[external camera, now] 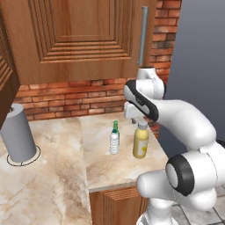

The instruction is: Place the drinks on the dining counter in a tight cluster.

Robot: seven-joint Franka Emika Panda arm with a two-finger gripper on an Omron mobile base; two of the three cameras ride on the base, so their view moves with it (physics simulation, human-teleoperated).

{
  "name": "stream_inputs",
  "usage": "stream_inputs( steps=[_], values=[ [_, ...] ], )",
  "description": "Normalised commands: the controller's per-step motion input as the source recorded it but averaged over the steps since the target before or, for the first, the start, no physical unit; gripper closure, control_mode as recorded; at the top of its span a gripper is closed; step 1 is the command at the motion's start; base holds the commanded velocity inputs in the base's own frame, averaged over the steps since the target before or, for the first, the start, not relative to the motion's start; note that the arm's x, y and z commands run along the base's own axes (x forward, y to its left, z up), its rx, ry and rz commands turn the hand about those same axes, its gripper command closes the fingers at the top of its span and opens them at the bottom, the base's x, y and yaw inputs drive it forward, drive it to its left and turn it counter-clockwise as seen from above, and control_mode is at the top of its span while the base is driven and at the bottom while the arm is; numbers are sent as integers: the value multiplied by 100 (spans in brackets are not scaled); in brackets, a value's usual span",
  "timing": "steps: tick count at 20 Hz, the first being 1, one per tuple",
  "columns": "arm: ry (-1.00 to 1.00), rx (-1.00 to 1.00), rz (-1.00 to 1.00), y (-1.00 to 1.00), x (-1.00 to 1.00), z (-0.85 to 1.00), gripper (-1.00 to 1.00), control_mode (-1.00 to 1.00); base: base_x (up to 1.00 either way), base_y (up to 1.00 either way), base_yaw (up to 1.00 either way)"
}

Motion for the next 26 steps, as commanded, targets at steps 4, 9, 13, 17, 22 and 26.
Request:
stream_inputs(
  steps=[4,9,13,17,22,26],
  values=[
    [0,0,0,0,6,0,-100,-100,0,0,0],
    [0,0,0,0,0,-7,-100,-100,0,0,0],
    [0,0,0,0,0,-14,-100,-100,0,0,0],
    [0,0,0,0,0,-10,-100,-100,0,0,0],
    [0,0,0,0,0,-3,-100,-100,0,0,0],
    [0,0,0,0,0,-6,-100,-100,0,0,0]
  ],
)
